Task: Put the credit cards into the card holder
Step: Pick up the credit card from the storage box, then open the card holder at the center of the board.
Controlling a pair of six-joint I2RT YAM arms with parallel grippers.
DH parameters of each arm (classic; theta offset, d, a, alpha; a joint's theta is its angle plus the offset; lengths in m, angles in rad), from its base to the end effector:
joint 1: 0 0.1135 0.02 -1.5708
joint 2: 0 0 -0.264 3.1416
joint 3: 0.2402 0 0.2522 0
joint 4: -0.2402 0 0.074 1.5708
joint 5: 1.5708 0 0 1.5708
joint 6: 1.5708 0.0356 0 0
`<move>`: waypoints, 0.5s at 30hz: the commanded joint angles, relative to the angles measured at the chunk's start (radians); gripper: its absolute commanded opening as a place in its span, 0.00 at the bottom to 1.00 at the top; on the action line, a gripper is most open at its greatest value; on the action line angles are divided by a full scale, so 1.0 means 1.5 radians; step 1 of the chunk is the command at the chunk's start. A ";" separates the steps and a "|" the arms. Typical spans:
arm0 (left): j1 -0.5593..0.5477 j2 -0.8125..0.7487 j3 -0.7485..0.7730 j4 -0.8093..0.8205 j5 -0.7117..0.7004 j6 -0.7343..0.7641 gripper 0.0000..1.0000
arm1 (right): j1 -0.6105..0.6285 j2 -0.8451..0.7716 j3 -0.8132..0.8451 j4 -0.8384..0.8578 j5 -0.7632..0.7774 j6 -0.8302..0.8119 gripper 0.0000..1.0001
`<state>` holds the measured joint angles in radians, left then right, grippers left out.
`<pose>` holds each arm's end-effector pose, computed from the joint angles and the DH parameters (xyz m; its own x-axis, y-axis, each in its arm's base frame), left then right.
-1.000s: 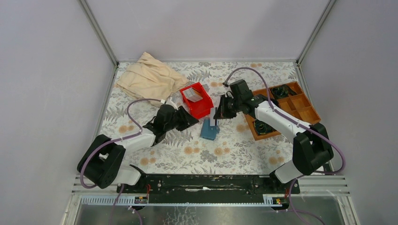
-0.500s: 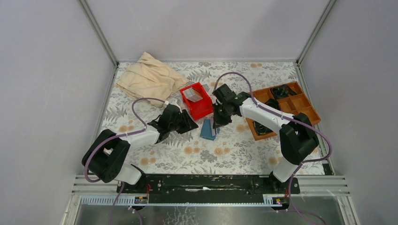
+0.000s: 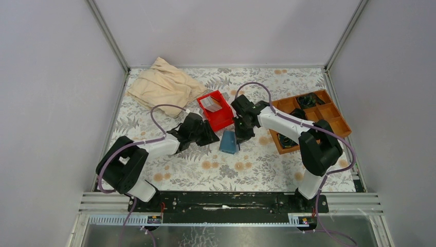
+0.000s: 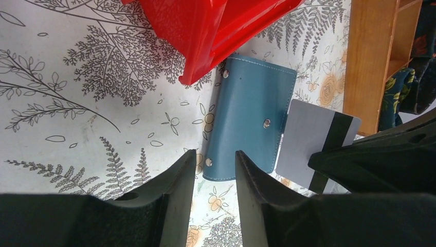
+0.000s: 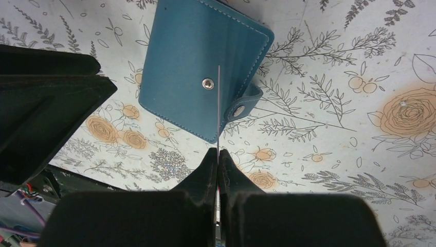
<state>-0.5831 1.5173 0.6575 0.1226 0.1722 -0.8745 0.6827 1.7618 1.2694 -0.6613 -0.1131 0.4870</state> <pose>0.2404 -0.1658 0.1573 -0.8574 -0.3400 -0.3865 -0.0147 0.7667 -0.6419 0.2757 0.2294 0.2098 -0.9368 -0.1625 -0.3097 -0.2534 0.9257 0.2808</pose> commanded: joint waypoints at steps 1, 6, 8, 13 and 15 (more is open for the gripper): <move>-0.005 0.016 0.025 -0.018 -0.006 0.026 0.40 | 0.005 0.000 0.036 -0.028 0.037 0.005 0.00; -0.006 0.028 0.030 -0.024 -0.007 0.034 0.40 | 0.002 -0.003 0.035 -0.043 0.056 0.003 0.00; -0.007 0.034 0.033 -0.026 -0.007 0.038 0.40 | -0.002 -0.007 0.029 -0.045 0.060 0.005 0.00; -0.007 0.045 0.038 -0.027 -0.004 0.042 0.40 | -0.016 -0.018 0.009 -0.038 0.056 0.011 0.00; -0.007 0.049 0.040 -0.028 -0.001 0.044 0.40 | -0.023 -0.021 0.001 -0.030 0.043 0.017 0.00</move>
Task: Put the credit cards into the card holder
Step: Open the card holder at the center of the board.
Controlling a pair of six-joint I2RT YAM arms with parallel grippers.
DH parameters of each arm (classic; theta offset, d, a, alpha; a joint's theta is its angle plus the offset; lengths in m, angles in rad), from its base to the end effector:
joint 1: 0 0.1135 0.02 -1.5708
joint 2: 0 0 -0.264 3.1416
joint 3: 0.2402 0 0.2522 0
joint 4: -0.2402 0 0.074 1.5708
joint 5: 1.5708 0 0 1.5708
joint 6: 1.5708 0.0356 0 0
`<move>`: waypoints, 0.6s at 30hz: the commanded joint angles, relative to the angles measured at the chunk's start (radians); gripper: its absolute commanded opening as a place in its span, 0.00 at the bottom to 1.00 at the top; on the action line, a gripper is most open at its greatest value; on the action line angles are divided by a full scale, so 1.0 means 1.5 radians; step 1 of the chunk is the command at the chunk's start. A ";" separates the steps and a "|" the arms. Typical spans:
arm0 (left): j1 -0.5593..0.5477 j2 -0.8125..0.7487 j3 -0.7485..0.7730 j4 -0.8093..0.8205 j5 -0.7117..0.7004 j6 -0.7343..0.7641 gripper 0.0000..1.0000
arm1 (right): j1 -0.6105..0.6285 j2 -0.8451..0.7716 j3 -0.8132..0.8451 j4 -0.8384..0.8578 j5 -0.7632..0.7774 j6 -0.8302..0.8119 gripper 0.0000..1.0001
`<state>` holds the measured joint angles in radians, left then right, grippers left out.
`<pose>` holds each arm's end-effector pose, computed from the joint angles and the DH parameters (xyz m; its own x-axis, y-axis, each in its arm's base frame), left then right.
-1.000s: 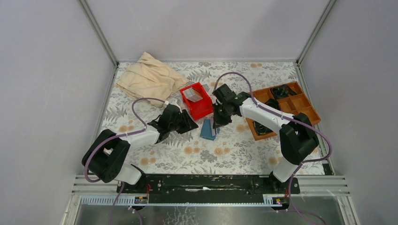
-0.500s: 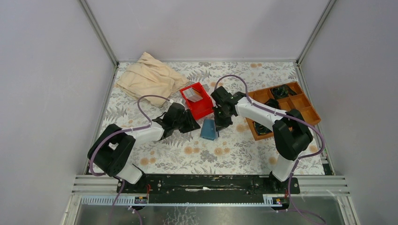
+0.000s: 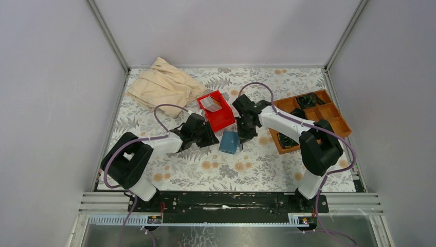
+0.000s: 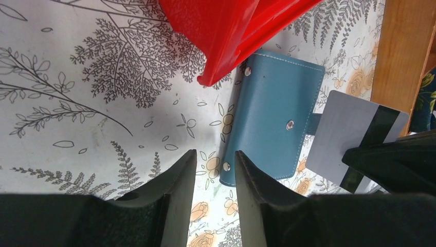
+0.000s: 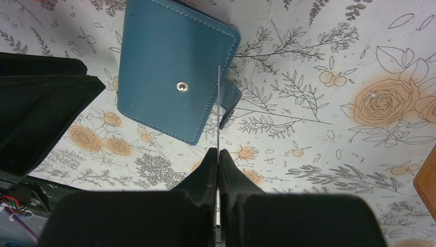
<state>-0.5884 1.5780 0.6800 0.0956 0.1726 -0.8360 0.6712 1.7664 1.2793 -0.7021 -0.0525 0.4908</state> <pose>0.2439 -0.1701 0.1449 -0.8804 -0.2913 -0.3743 -0.0106 0.8011 -0.5984 0.2781 0.2233 0.2092 -0.9409 -0.1462 -0.3055 -0.2187 0.9510 0.2185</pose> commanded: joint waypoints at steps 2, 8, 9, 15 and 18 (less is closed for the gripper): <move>-0.003 0.013 0.026 -0.010 0.000 0.020 0.40 | -0.021 -0.029 -0.013 0.007 -0.004 0.021 0.00; -0.004 0.017 0.027 -0.013 0.002 0.027 0.39 | -0.041 -0.038 -0.045 0.045 -0.040 0.039 0.00; -0.003 0.017 0.027 -0.014 0.001 0.028 0.39 | -0.045 -0.040 -0.054 0.056 -0.050 0.044 0.00; -0.004 0.020 0.026 -0.021 0.002 0.034 0.39 | -0.070 -0.045 -0.097 0.115 -0.114 0.075 0.00; -0.004 0.021 0.024 -0.024 0.003 0.038 0.39 | -0.083 -0.053 -0.120 0.148 -0.147 0.092 0.00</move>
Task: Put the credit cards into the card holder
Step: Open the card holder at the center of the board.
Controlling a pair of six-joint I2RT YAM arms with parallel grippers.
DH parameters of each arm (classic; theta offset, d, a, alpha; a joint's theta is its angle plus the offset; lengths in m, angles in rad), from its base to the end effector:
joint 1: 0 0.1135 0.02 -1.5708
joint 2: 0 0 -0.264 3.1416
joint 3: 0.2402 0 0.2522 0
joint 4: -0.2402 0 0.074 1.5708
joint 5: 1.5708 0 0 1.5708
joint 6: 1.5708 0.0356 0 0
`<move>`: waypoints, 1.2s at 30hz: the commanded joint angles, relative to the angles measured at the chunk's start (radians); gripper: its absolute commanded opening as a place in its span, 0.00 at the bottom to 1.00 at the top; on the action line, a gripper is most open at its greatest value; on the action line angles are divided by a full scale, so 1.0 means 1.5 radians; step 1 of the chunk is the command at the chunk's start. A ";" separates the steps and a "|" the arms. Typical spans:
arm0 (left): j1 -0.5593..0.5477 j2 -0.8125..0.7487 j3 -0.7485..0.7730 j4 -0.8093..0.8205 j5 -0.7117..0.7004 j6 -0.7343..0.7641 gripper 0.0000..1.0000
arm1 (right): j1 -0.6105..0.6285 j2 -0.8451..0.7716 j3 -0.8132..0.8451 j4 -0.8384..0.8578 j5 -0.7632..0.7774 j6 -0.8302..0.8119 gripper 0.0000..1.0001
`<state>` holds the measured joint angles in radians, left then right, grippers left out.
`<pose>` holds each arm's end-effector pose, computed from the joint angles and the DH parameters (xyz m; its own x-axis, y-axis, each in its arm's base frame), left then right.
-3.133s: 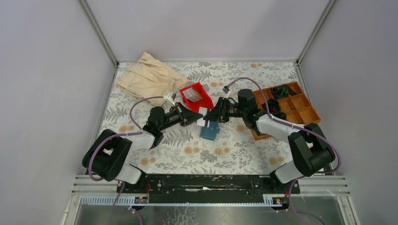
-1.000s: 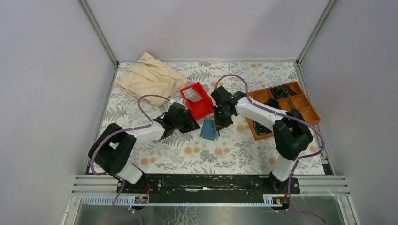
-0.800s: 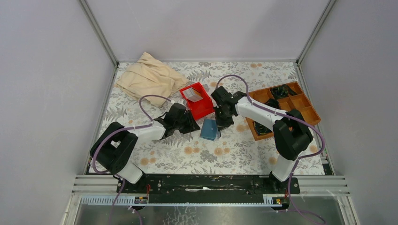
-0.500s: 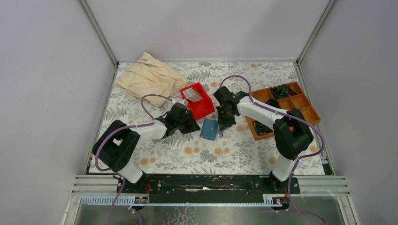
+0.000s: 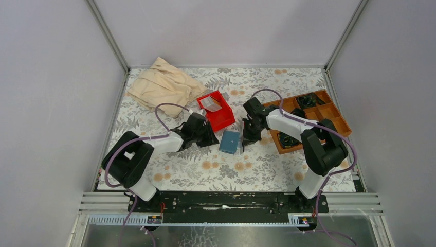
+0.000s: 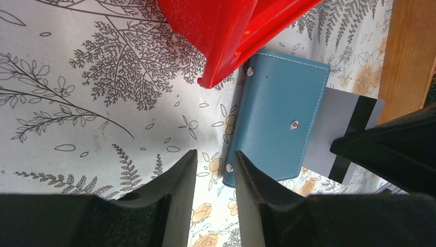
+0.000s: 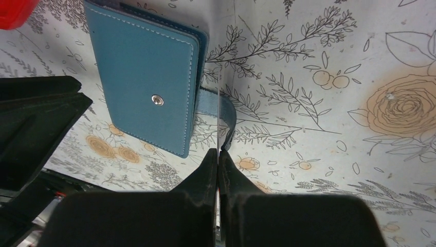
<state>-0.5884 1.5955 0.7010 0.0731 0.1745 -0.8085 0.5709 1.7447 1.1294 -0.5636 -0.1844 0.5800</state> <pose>0.2469 -0.1722 0.1441 -0.8870 -0.2644 -0.3785 0.0050 0.8143 -0.5805 0.2842 0.1903 0.1804 -0.9739 0.0148 -0.2266 -0.0675 0.9339 0.3511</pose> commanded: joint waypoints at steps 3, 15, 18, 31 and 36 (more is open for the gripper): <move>-0.003 0.011 0.009 -0.011 0.003 0.022 0.39 | -0.025 -0.050 -0.039 0.085 -0.082 0.046 0.00; -0.003 0.025 0.000 -0.014 0.016 0.027 0.39 | -0.045 -0.051 -0.087 0.153 -0.139 0.073 0.00; -0.003 0.025 0.000 -0.017 0.018 0.030 0.39 | -0.048 -0.070 -0.091 0.165 -0.148 0.079 0.00; -0.004 0.035 -0.003 -0.021 0.024 0.034 0.38 | -0.059 -0.066 -0.096 0.179 -0.162 0.079 0.00; -0.004 0.039 0.001 -0.027 0.024 0.036 0.38 | -0.062 -0.061 -0.101 0.187 -0.166 0.078 0.00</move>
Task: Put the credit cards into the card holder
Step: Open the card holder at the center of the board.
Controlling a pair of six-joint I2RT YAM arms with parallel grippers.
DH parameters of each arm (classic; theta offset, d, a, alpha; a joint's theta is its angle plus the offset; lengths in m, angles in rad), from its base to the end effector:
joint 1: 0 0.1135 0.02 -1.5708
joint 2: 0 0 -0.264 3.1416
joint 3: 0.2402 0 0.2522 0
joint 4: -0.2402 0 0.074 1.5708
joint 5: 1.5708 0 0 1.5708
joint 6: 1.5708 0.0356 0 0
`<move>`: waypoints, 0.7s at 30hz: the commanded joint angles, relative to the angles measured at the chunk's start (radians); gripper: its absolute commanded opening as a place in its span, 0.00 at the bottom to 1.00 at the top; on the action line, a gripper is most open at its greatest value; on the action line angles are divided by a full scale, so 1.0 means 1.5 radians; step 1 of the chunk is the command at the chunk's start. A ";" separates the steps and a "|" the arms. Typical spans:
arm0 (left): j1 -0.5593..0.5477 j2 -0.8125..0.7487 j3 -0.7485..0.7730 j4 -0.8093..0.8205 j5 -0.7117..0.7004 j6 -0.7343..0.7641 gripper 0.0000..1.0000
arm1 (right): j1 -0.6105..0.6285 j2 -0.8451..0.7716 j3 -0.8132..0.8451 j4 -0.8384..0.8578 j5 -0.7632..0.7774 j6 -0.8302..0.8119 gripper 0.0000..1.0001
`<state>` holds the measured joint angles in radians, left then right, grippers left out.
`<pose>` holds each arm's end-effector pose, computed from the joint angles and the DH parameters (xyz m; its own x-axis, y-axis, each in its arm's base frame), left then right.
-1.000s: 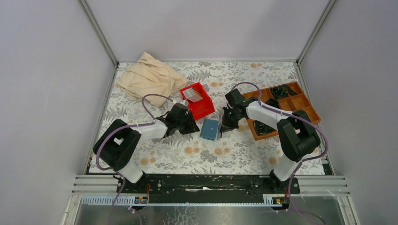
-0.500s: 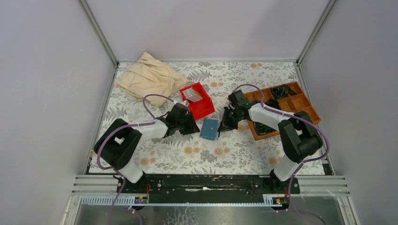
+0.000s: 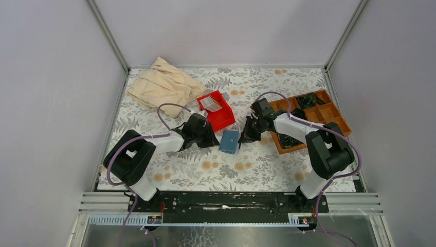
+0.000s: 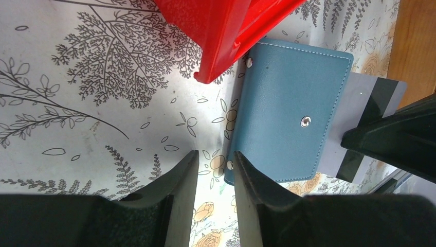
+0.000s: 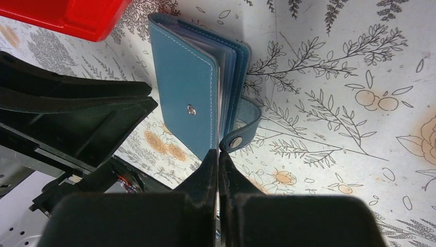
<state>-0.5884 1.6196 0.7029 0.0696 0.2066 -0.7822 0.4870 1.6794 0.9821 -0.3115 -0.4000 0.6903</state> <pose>0.2468 -0.1735 0.1377 -0.9047 -0.2257 -0.3614 0.0262 0.8172 -0.5758 0.2868 0.1675 0.1743 -0.9678 0.1512 -0.2011 0.0024 0.8049 0.5934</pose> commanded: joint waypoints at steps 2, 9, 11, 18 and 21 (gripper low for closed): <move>-0.003 0.024 0.000 -0.025 0.004 0.018 0.38 | -0.007 -0.016 -0.004 0.021 -0.024 0.004 0.00; -0.004 0.029 0.004 -0.030 0.006 0.019 0.38 | -0.009 -0.014 -0.011 0.032 -0.029 0.004 0.00; -0.003 0.030 0.007 -0.033 0.005 0.020 0.38 | -0.010 -0.014 -0.012 0.034 -0.033 0.004 0.00; -0.004 0.030 0.011 -0.040 0.003 0.023 0.38 | -0.012 0.004 -0.016 0.040 -0.039 0.002 0.00; -0.004 0.030 0.010 -0.042 0.004 0.022 0.38 | -0.012 0.005 -0.020 0.042 -0.039 0.001 0.00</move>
<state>-0.5884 1.6352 0.7181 0.0658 0.2214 -0.7769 0.4755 1.6840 0.9577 -0.2710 -0.4297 0.6903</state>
